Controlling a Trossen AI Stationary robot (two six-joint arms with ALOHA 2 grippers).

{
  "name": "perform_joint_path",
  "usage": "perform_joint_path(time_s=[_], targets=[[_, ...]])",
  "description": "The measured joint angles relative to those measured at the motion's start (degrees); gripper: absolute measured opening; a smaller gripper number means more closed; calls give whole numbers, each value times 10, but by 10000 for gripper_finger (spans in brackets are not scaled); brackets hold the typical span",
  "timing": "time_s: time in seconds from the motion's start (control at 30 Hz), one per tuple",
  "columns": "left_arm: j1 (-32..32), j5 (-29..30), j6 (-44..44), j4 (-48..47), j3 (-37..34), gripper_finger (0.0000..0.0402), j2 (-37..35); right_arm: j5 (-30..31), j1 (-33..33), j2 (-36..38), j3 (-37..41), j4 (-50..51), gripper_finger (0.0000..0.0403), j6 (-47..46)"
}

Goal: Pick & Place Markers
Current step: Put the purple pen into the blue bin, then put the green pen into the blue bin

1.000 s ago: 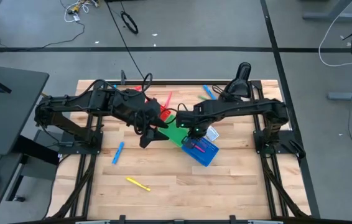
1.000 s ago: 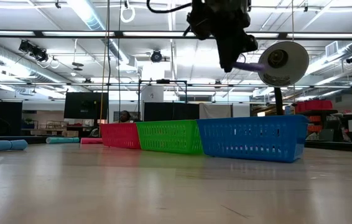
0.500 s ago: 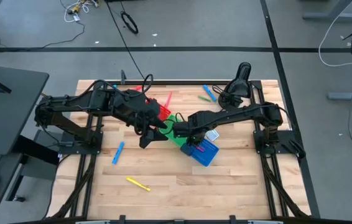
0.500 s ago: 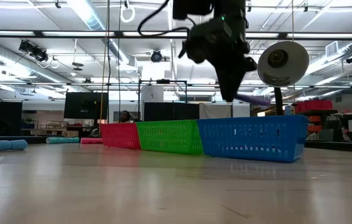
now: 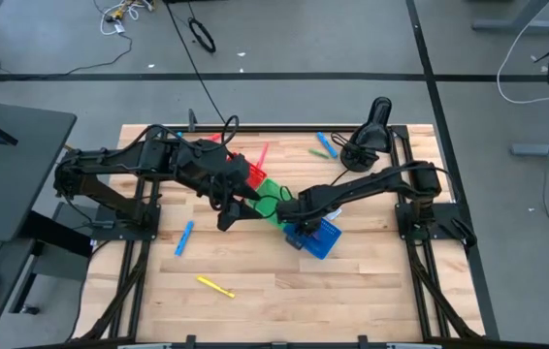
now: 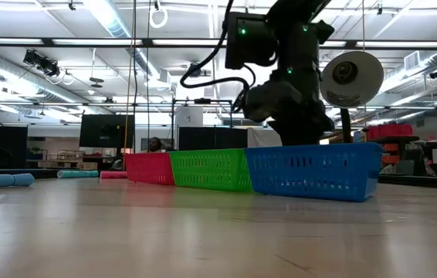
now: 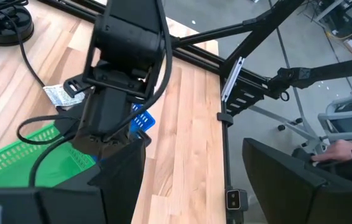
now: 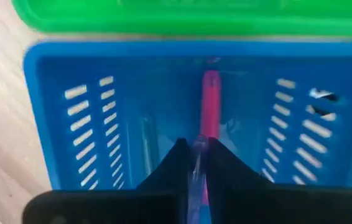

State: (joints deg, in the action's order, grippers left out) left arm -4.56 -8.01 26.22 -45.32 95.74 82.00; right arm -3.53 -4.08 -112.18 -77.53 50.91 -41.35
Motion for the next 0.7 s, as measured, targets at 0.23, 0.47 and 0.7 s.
perform_joint_path(time_s=[0.23, 0.47, 0.7], targets=[[0, 3, -4, 0, 0, 275, 0, 9, -9, 0, 5, -20, 17, 0], [0, 3, -5, 0, 0, 275, 0, 11, -9, 0, 5, -23, 35, 20], [0, 4, -5, 0, 0, 275, 0, 15, -9, 0, 6, -18, 91, 26]])
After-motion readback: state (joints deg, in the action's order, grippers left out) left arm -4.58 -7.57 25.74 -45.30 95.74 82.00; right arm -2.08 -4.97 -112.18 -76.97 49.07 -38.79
